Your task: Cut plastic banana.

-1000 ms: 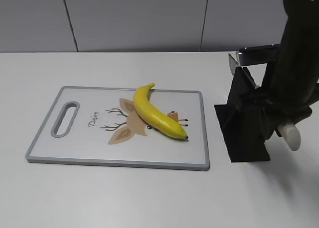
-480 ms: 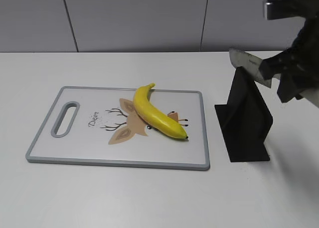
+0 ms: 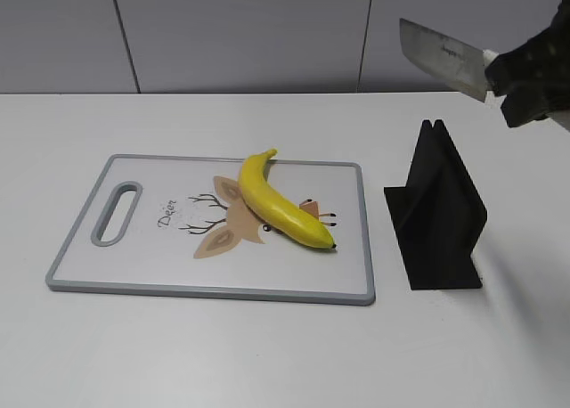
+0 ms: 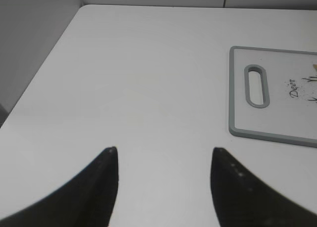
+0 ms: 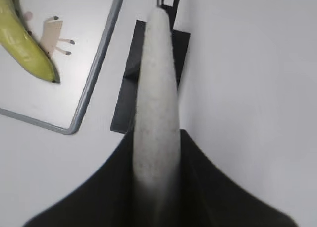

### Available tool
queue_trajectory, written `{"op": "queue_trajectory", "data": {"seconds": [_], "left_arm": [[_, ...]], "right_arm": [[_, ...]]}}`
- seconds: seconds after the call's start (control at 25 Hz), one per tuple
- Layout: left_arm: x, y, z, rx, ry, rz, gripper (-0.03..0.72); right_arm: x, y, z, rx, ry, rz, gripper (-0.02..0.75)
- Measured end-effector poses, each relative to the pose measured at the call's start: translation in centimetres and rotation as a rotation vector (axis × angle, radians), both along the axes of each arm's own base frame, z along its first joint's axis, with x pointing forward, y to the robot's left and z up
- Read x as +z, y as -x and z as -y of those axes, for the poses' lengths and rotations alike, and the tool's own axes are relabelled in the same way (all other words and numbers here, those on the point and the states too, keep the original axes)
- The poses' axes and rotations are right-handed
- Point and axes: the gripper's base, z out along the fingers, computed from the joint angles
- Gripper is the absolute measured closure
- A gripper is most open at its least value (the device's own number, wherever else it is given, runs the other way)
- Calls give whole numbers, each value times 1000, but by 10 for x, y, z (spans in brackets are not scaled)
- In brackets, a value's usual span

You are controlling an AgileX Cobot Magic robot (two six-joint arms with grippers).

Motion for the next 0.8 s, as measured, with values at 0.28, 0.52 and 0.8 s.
{"op": "queue_trajectory", "data": {"seconds": [0.28,0.52,0.8], "left_arm": [[0,0,0,0,0,3,115],[0,-2,5,-55,4,-6,115],[19,-30,13,-170,-37,-15,115]], "right_arm": [[5,1,-13,401,43,102,557],[4,-9,-20,522,68,182,558],[-17,-42,-20,598,-23,39,558]]}}
